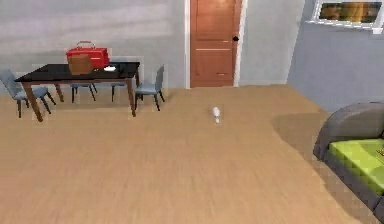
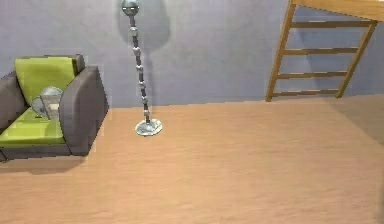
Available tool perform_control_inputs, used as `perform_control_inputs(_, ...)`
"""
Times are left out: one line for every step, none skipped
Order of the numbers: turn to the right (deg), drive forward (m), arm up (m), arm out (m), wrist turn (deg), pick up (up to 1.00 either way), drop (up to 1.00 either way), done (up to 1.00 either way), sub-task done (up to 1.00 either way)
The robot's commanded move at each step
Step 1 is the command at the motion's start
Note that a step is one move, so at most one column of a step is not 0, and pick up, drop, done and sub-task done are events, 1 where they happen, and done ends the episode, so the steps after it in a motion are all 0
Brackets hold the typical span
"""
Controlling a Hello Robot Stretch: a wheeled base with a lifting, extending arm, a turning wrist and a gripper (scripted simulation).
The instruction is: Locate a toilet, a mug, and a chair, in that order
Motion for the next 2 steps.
perform_control_inputs(0.0,1.00,0.00,0.00,0.0,0.00,0.00,0.00,0.00)
perform_control_inputs(3.0,0.00,0.00,0.00,0.0,0.00,0.00,0.00,0.00)
